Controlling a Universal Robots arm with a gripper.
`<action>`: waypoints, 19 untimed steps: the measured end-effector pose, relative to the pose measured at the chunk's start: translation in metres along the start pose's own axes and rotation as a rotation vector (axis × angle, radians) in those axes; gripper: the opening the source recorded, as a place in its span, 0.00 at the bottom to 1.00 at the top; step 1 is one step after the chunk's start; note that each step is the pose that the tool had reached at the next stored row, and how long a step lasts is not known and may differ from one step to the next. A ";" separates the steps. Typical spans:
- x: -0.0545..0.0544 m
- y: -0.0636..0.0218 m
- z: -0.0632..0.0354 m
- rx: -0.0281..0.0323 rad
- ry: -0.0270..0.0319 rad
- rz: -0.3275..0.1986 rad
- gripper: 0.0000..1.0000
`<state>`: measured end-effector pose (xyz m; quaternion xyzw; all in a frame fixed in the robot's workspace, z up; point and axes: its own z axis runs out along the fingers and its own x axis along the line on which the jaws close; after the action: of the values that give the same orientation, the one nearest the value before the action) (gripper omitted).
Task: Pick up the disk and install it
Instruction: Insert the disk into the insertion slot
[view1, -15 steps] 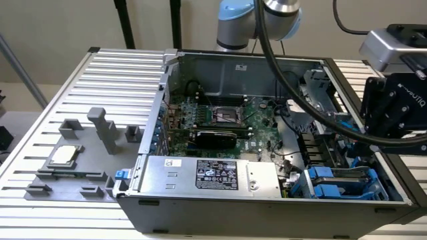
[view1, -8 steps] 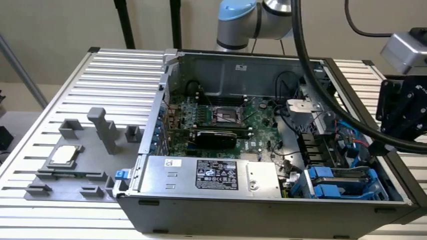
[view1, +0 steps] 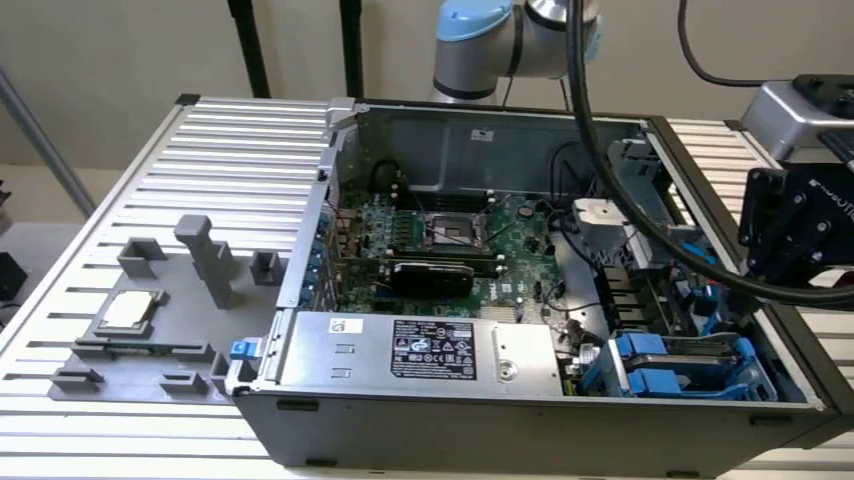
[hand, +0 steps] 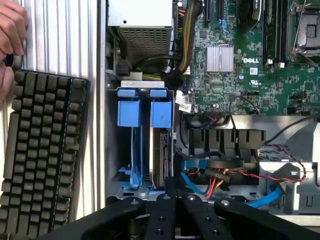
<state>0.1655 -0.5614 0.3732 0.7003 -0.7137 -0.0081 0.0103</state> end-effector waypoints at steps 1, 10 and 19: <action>-0.002 -0.0003 0.0018 0.0001 0.0012 0.000 0.00; -0.016 -0.0006 0.0160 0.0005 0.0230 0.001 0.00; -0.020 0.0149 0.0222 0.0007 0.0383 0.001 1.00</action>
<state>0.1504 -0.5415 0.3513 0.7000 -0.7138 0.0056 0.0237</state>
